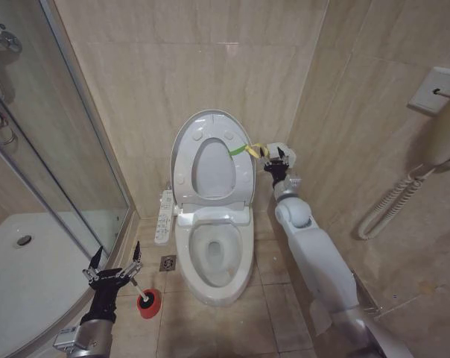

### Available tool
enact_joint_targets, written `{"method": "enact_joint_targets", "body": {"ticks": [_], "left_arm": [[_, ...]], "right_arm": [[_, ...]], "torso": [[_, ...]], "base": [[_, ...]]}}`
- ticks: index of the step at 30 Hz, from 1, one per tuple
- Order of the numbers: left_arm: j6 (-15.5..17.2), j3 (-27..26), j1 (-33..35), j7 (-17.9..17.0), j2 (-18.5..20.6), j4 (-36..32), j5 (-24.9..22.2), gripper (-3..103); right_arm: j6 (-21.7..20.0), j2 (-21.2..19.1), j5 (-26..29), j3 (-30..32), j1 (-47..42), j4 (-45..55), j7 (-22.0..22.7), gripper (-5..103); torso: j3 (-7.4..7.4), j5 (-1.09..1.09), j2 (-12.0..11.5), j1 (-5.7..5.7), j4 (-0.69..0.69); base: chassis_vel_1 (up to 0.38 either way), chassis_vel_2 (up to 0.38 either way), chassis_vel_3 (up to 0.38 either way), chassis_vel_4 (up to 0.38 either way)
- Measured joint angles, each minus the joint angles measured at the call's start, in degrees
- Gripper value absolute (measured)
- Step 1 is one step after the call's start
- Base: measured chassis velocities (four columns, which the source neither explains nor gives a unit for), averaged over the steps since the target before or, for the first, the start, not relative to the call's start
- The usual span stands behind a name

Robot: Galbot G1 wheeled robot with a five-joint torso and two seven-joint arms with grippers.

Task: Open the toilet lid, clean the toilet bowl with a toilet brush, close the toilet lid, and flush.

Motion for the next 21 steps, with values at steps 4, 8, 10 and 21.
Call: {"method": "enact_joint_targets", "body": {"ticks": [4, 8, 10, 21], "left_arm": [[0.0, 0.0, 0.0, 0.0, 0.0, 0.0, 0.0, 100], [0.0, 0.01, 0.0, 0.0, 0.0, 0.0, 0.0, 100], [0.0, 0.0, 0.0, 0.0, 0.0, 0.0, 0.0, 100], [0.0, 0.0, 0.0, 0.0, 0.0, 0.0, 0.0, 100]], "right_arm": [[-0.48, -1.14, 0.08, -0.02, -3.18, 3.8, 0.14, 79], [-0.96, -2.47, 0.6, 0.1, -6.69, 7.49, 0.3, 99], [-1.07, -2.79, 0.74, 0.2, -7.79, 8.53, 0.43, 99], [-4.49, -4.06, 2.94, 0.88, -19.21, 18.23, 5.17, 100]], "torso": [[0.0, 0.0, 0.0, 0.0, 0.0], [0.0, 0.0, 0.0, 0.0, -0.01], [0.0, 0.0, 0.0, 0.0, 0.0], [0.0, 0.0, 0.0, 0.0, 0.0]], "base": [[0.0, 0.0, 0.0, 0.0], [0.0, 0.0, 0.0, 0.0], [0.0, 0.0, 0.0, 0.0], [0.0, 0.0, 0.0, 0.0]]}}
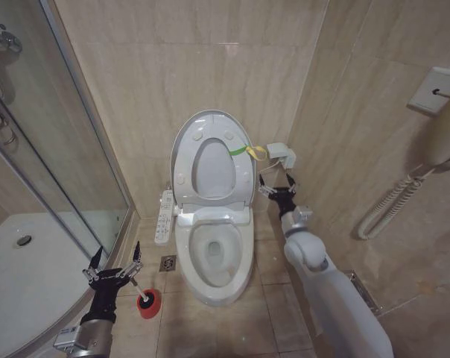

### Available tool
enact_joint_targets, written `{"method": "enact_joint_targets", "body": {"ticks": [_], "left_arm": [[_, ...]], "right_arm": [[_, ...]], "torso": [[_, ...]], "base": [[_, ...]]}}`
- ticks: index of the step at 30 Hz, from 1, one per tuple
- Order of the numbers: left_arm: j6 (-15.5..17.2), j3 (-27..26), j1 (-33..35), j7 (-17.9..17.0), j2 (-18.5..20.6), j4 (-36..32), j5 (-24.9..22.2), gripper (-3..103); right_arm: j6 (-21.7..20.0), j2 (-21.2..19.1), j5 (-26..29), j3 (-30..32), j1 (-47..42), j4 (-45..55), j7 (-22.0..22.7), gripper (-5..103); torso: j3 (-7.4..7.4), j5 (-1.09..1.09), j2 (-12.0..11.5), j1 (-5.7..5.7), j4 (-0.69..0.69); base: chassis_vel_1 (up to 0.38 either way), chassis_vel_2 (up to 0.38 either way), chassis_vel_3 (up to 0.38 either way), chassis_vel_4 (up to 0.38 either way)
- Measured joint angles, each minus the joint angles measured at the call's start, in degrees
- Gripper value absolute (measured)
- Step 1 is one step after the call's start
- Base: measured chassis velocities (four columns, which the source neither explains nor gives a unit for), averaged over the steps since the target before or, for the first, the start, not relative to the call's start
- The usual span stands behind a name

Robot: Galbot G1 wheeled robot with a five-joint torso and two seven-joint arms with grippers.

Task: Open the toilet lid, clean the toilet bowl with a toilet brush, close the toilet lid, and flush.

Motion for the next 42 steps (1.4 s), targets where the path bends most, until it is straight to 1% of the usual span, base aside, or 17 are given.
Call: {"method": "enact_joint_targets", "body": {"ticks": [6, 10, 15, 19, 20, 23, 24, 26, 29, 32, 34, 36, 39, 42], "left_arm": [[0.0, 0.0, 0.0, 0.0, 0.0, 0.0, 0.0, 100], [0.0, 0.0, 0.0, 0.0, 0.0, 0.0, 0.0, 100], [0.0, 0.0, 0.0, 0.0, 0.0, 0.0, 0.0, 100], [0.0, 0.0, 0.0, 0.0, 0.0, 0.0, 0.0, 100], [0.0, 0.0, 0.0, 0.0, 0.0, 0.0, 0.0, 100], [0.0, 0.0, 0.0, 0.0, 0.0, 0.0, 0.0, 100], [0.0, 0.0, 0.0, 0.0, 0.0, 0.0, 0.0, 100], [0.0, 0.0, 0.0, 0.0, 0.0, 0.0, 0.0, 100], [0.0, 0.0, 0.0, 0.01, 0.0, 0.0, 0.0, 100], [0.0, 0.0, 0.0, 0.0, 0.0, 0.0, 0.0, 100], [0.0, 0.0, 0.0, 0.0, 0.0, 0.0, 0.0, 100], [0.0, 0.0, 0.0, 0.0, 0.0, 0.0, 0.0, 100], [0.0, 0.0, 0.0, 0.0, 0.0, 0.0, 0.0, 100], [0.0, 0.0, 0.0, 0.0, 0.0, 0.0, 0.0, 100]], "right_arm": [[0.19, 0.97, -0.22, 1.17, -4.4, 1.83, 0.09, 100], [1.12, 1.24, -1.21, 1.69, -8.15, 4.22, -1.46, 100], [1.49, 2.04, -1.68, 2.18, -11.6, 6.72, -2.27, 100], [3.28, 3.54, -4.96, 3.55, -18.19, 9.56, -2.98, 100], [3.28, 3.54, -4.96, 3.55, -18.19, 9.56, -2.98, 100], [5.67, 4.03, -8.48, 4.91, -22.62, 11.34, -3.61, 100], [5.67, 4.03, -8.48, 4.91, -22.62, 11.34, -3.61, 100], [6.67, 4.04, -10.44, 6.03, -25.12, 12.74, -3.7, 100], [6.74, 4.08, -11.47, 6.74, -27.3, 14.31, -2.76, 100], [6.98, 4.26, -12.15, 7.11, -29.62, 15.84, -2.74, 100], [7.76, 4.61, -12.4, 7.94, -31.94, 17.52, -4.37, 100], [9.02, 5.0, -12.46, 9.4, -34.13, 18.96, -6.93, 100], [9.78, 5.85, -13.31, 10.75, -36.35, 20.15, -7.83, 100], [9.93, 6.8, -13.76, 11.17, -38.56, 21.21, -7.81, 100]], "torso": [[0.0, 0.0, 0.0, 0.0, 0.0], [0.0, 0.0, 0.0, 0.0, 0.0], [0.0, -0.01, 0.0, 0.0, 0.01], [0.0, -0.01, 0.0, 0.0, 0.0], [0.0, -0.01, 0.0, 0.0, 0.0], [0.0, 0.0, 0.0, 0.0, -0.01], [0.0, 0.0, 0.0, 0.0, -0.01], [0.0, -0.01, 0.0, 0.0, 0.0], [0.0, 0.0, 0.0, 0.0, -0.01], [0.0, -0.01, 0.0, 0.01, 0.0], [0.0, 0.0, 0.0, 0.0, 0.0], [0.0, 0.0, 0.0, 0.0, 0.0], [0.0, 0.0, 0.0, 0.0, 0.0], [0.0, -0.01, 0.0, 0.0, -0.01]], "base": [[0.0, 0.0, 0.0, 0.0], [0.0, 0.0, 0.0, 0.0], [0.0, 0.0, 0.0, 0.0], [0.0, 0.0, 0.0, 0.0], [0.0, 0.0, 0.0, 0.0], [0.0, 0.0, 0.0, 0.0], [0.0, 0.0, 0.0, 0.0], [0.0, 0.0, 0.0, 0.0], [0.0, 0.0, 0.0, 0.0], [0.0, 0.0, 0.0, 0.0], [0.0, 0.0, 0.0, 0.0], [0.0, 0.0, 0.0, 0.0], [0.0, 0.0, 0.0, 0.0], [0.0, 0.0, 0.0, 0.0]]}}
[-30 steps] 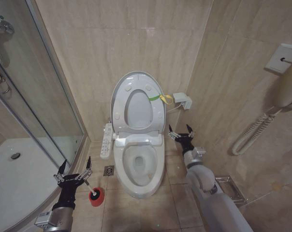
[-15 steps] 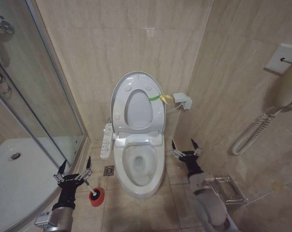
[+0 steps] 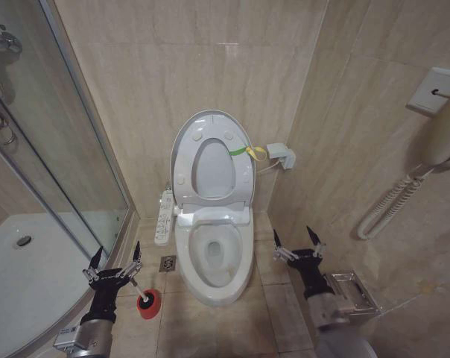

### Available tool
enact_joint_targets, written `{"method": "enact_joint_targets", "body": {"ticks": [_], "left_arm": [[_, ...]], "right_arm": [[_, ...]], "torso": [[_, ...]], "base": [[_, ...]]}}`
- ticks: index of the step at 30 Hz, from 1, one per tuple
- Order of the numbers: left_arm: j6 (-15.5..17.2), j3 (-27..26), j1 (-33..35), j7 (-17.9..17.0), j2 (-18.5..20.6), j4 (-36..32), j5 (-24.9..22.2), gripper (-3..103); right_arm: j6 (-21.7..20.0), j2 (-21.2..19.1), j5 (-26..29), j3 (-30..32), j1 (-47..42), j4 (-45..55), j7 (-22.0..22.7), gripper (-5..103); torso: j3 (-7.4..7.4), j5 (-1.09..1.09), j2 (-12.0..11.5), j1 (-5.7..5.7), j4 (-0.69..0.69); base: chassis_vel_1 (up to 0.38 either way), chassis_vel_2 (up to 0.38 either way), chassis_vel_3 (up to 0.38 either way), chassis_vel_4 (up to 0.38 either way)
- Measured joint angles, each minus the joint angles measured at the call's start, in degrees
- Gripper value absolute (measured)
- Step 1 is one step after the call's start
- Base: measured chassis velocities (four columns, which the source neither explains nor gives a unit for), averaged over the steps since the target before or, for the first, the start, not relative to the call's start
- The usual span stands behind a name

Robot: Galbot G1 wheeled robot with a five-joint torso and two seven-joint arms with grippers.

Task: Open the toilet lid, clean the toilet bowl with a toilet brush, close the toilet lid, and flush.

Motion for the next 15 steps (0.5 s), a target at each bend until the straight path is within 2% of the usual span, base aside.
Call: {"method": "enact_joint_targets", "body": {"ticks": [7, 15], "left_arm": [[0.0, 0.0, 0.0, 0.0, 0.0, 0.0, 0.0, 100], [0.0, 0.0, 0.0, 0.0, 0.0, 0.0, 0.0, 100]], "right_arm": [[0.75, 2.52, -2.11, 0.16, -4.06, 2.26, 0.03, 100], [0.67, 3.07, -3.06, 0.48, -7.12, 5.38, 0.26, 100]], "torso": [[0.0, 0.0, 0.0, 0.0, 0.0], [0.0, 0.0, 0.0, 0.0, 0.0]], "base": [[0.0, 0.0, 0.0, 0.0], [0.0, 0.0, 0.0, 0.0]]}}
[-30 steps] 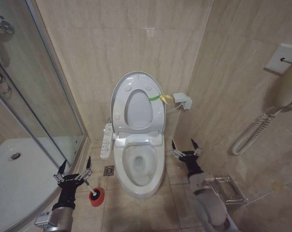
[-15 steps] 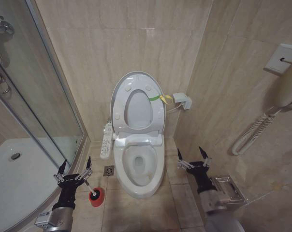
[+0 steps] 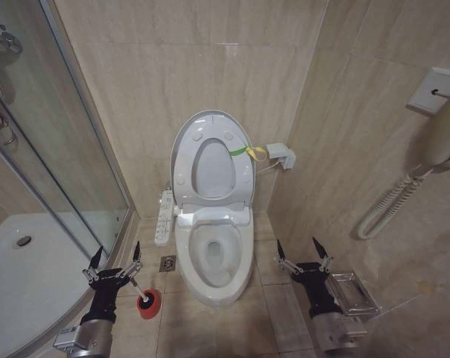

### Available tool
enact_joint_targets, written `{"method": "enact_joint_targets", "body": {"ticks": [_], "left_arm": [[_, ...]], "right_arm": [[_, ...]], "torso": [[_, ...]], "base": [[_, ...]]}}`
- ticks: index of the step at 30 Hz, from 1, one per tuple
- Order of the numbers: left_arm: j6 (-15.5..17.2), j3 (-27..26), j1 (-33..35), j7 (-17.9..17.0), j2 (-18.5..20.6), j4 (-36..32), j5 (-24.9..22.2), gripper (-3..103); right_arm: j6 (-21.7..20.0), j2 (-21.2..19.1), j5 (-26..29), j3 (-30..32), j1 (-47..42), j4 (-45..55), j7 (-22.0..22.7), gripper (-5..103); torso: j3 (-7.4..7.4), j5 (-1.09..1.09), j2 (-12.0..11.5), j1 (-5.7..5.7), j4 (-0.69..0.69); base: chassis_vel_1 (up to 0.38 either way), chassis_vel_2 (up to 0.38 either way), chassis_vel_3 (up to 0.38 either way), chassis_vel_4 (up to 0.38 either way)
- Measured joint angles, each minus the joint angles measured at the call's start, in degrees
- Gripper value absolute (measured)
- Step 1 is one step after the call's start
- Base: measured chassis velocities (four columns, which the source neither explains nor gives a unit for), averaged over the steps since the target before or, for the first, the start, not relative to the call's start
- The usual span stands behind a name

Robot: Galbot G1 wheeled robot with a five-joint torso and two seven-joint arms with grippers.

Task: Open the toilet lid, clean the toilet bowl with a toilet brush, close the toilet lid, and flush.

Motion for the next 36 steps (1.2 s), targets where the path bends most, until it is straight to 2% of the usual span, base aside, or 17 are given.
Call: {"method": "enact_joint_targets", "body": {"ticks": [15, 36], "left_arm": [[0.0, 0.0, 0.0, 0.0, 0.0, 0.0, 0.0, 100], [0.0, 0.0, 0.0, 0.0, 0.0, 0.0, 0.0, 100]], "right_arm": [[1.13, 1.6, -0.64, -0.39, -4.7, 1.19, 0.65, 100], [1.29, 2.45, -1.15, -1.02, -4.9, 1.87, 0.82, 100]], "torso": [[0.0, 0.0, 0.0, 0.0, 0.0], [0.0, 0.0, 0.0, 0.0, 0.0]], "base": [[0.0, 0.0, 0.0, 0.0], [0.0, 0.0, 0.0, 0.0]]}}
